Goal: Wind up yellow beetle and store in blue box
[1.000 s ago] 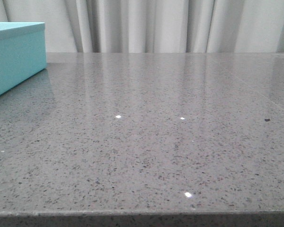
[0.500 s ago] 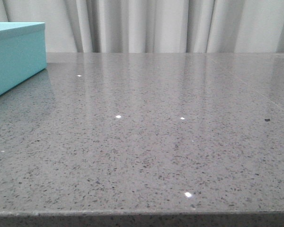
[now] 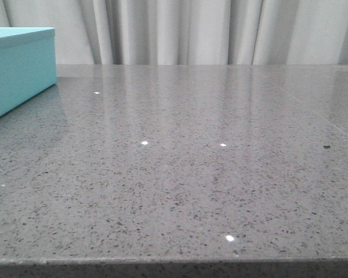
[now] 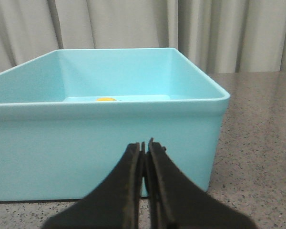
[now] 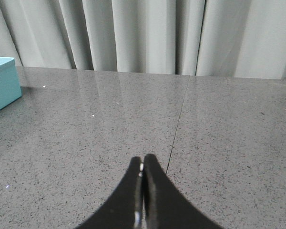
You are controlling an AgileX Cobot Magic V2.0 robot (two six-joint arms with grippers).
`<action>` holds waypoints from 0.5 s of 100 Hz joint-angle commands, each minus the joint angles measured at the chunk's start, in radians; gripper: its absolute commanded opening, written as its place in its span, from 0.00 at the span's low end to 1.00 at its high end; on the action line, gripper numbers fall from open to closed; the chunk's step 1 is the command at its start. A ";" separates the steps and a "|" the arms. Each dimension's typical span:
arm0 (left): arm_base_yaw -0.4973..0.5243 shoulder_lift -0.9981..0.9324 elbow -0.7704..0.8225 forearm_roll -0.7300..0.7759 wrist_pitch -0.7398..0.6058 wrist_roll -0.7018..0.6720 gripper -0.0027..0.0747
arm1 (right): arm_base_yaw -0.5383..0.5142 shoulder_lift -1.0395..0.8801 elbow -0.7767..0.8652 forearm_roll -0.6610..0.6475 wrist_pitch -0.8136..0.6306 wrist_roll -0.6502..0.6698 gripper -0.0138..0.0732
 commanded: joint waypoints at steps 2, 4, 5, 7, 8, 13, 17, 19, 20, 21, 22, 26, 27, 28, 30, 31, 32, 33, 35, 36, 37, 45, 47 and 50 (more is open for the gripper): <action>0.000 -0.033 0.022 -0.002 -0.081 -0.008 0.01 | -0.025 0.006 -0.008 -0.024 -0.098 -0.008 0.08; 0.000 -0.033 0.022 -0.002 -0.081 -0.008 0.01 | -0.033 0.003 -0.001 -0.024 -0.109 -0.008 0.08; 0.000 -0.033 0.022 -0.002 -0.081 -0.008 0.01 | -0.036 0.001 0.002 -0.024 -0.118 -0.008 0.08; 0.000 -0.033 0.022 -0.002 -0.081 -0.008 0.01 | -0.045 -0.002 0.012 -0.024 -0.128 -0.008 0.08; 0.000 -0.033 0.022 -0.002 -0.081 -0.008 0.01 | -0.051 -0.005 0.015 -0.024 -0.140 -0.008 0.08; 0.000 -0.033 0.022 -0.002 -0.081 -0.008 0.01 | -0.076 -0.019 0.047 -0.024 -0.185 -0.008 0.08; 0.000 -0.033 0.022 -0.002 -0.081 -0.008 0.01 | -0.097 -0.035 0.069 -0.024 -0.231 -0.008 0.08; 0.000 -0.033 0.022 -0.002 -0.081 -0.008 0.01 | -0.111 -0.045 0.083 -0.024 -0.257 -0.008 0.08; 0.000 -0.033 0.022 -0.002 -0.081 -0.008 0.01 | -0.121 -0.048 0.093 -0.024 -0.265 -0.008 0.08; 0.000 -0.033 0.022 -0.002 -0.081 -0.008 0.01 | -0.125 -0.052 0.098 -0.024 -0.274 -0.008 0.08; 0.000 -0.033 0.022 -0.002 -0.081 -0.008 0.01 | -0.135 -0.059 0.104 -0.021 -0.290 -0.008 0.08; 0.000 -0.033 0.022 -0.002 -0.081 -0.008 0.01 | -0.158 -0.078 0.136 -0.009 -0.337 -0.017 0.08; 0.000 -0.033 0.022 -0.002 -0.081 -0.008 0.01 | -0.168 -0.081 0.146 -0.002 -0.344 -0.020 0.08; 0.000 -0.033 0.022 -0.002 -0.081 -0.008 0.01 | -0.172 -0.084 0.151 0.002 -0.350 -0.029 0.08; 0.000 -0.033 0.022 -0.002 -0.081 -0.008 0.01 | -0.186 -0.093 0.166 0.018 -0.368 -0.045 0.08; 0.000 -0.033 0.022 -0.002 -0.081 -0.008 0.01 | -0.191 -0.099 0.170 0.032 -0.376 -0.051 0.08; 0.000 -0.033 0.022 -0.002 -0.081 -0.008 0.01 | -0.200 -0.102 0.180 0.040 -0.380 -0.064 0.08; 0.000 -0.033 0.022 -0.002 -0.081 -0.008 0.01 | -0.204 -0.107 0.185 0.048 -0.388 -0.071 0.08; 0.000 -0.033 0.022 -0.002 -0.081 -0.008 0.01 | -0.216 -0.112 0.199 0.074 -0.395 -0.094 0.08; 0.000 -0.033 0.022 -0.002 -0.081 -0.008 0.01 | -0.224 -0.118 0.204 0.094 -0.401 -0.103 0.08; 0.000 -0.033 0.022 -0.002 -0.081 -0.008 0.01 | -0.228 -0.121 0.212 0.104 -0.404 -0.120 0.08; 0.000 -0.033 0.022 -0.002 -0.081 -0.008 0.01 | -0.263 -0.150 0.256 0.214 -0.419 -0.223 0.08; 0.000 -0.033 0.022 -0.002 -0.081 -0.008 0.01 | -0.271 -0.159 0.266 0.227 -0.419 -0.248 0.08; 0.000 -0.033 0.022 -0.002 -0.081 -0.008 0.01 | -0.285 -0.170 0.279 0.252 -0.419 -0.276 0.08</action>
